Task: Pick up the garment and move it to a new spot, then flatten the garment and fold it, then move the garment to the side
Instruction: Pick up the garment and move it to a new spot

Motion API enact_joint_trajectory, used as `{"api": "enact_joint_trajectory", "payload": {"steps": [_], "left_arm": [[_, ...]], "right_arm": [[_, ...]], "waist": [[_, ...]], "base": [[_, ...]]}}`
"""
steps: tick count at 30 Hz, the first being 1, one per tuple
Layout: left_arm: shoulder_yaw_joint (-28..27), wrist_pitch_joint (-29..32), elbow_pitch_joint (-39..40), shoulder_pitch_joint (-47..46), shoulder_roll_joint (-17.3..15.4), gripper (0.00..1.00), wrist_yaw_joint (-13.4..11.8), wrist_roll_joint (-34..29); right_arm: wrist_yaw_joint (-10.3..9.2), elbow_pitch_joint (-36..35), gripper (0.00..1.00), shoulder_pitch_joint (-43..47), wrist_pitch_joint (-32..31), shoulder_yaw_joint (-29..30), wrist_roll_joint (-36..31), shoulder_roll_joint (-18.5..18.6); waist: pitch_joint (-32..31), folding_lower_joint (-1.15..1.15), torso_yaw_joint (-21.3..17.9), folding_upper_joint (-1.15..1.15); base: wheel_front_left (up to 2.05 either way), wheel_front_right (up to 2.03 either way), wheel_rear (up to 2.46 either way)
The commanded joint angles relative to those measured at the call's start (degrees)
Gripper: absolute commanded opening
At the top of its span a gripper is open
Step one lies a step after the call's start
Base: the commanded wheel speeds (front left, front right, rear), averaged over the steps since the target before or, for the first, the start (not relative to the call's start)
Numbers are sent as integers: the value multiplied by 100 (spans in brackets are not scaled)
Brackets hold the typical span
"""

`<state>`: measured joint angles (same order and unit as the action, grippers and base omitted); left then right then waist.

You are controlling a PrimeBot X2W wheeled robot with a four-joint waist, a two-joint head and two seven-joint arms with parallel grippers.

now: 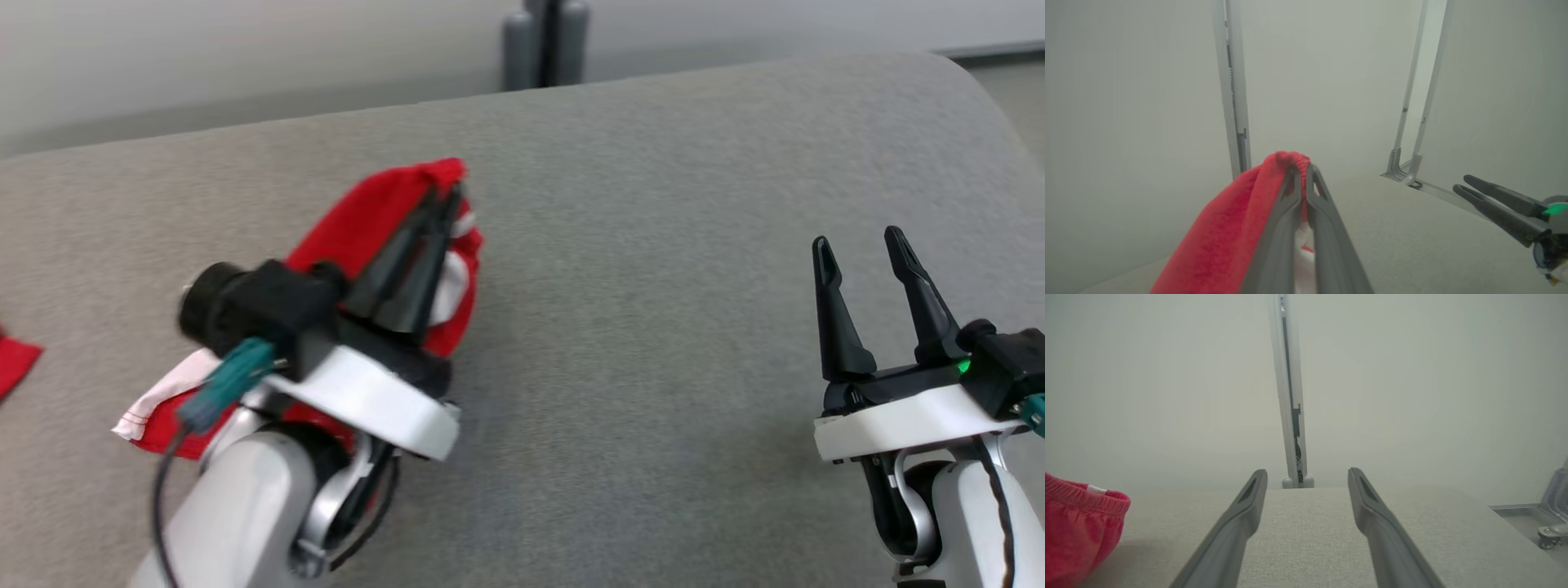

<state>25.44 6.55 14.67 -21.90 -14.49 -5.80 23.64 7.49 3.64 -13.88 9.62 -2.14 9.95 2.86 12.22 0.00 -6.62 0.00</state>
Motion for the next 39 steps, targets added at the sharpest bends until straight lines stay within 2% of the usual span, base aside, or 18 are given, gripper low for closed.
{"api": "enact_joint_trajectory", "payload": {"steps": [1, 5, 10, 14, 19, 20, 21, 22, 23, 28, 33, 37, 39], "left_arm": [[79, 26, -68, -139, 44, 0, 78, -27], [627, 145, -583, -505, 334, 0, 374, -108], [1137, 196, -1461, -829, 638, 0, 716, -149], [1380, 138, -2325, -976, 766, 0, 906, -131], [1620, 28, -3300, -1151, 839, 0, 1093, -138], [1650, -40, -3405, -1189, 853, 15, 1119, -141], [1693, -83, -3504, -1225, 849, 42, 1134, -179], [1729, -133, -3584, -1239, 854, 97, 1146, -191], [1748, -232, -3634, -1275, 868, 100, 1154, -222], [1823, -593, -3710, -1271, 917, 100, 1170, -231], [1785, -923, -3445, -1020, 960, 100, 1154, -40], [1690, -1103, -3115, -818, 865, 100, 1070, 50], [1577, -1158, -2892, -655, 746, 100, 897, 78]], "right_arm": [[1, 8, 100, -63, 53, -6, 48, 18], [1, 102, 100, -56, 183, -36, 215, 14], [1, 233, 100, -93, 344, -90, 387, 13], [1, 383, 100, -108, 436, -148, 553, 13], [1, 559, 100, -206, 531, -219, 653, 16], [1, 576, 100, -221, 531, -225, 666, 16], [1, 593, 100, -232, 542, -218, 661, 14], [1, 615, 100, -243, 551, -219, 649, 15], [1, 642, 100, -256, 559, -207, 631, 16], [1, 712, 100, -308, 570, -156, 535, 17], [1, 737, 100, -281, 573, -89, 397, 20], [1, 713, 100, -219, 553, 9, 256, 20], [1, 678, 100, -166, 474, 64, 177, 21]], "waist": [[291, 0, -516, 0], [517, 0, -983, 0], [804, 0, -1378, 0], [1005, 0, -1539, 0], [1133, 0, -1559, 0], [1140, 0, -1538, 0], [1136, 0, -1504, 0], [1128, 0, -1467, 0], [1111, 0, -1422, 0], [961, 0, -1179, 0], [702, 0, -817, 0], [503, 0, -515, 0], [363, 0, -324, 0]], "base": [[0, 0, 0], [0, 0, 0], [0, 0, 0], [0, 0, 0], [0, 0, 0], [0, 0, 0], [0, 0, 0], [0, 0, 0], [0, 0, 0], [0, 0, 0], [0, 0, 0], [0, 0, 0], [0, 0, 0]]}}
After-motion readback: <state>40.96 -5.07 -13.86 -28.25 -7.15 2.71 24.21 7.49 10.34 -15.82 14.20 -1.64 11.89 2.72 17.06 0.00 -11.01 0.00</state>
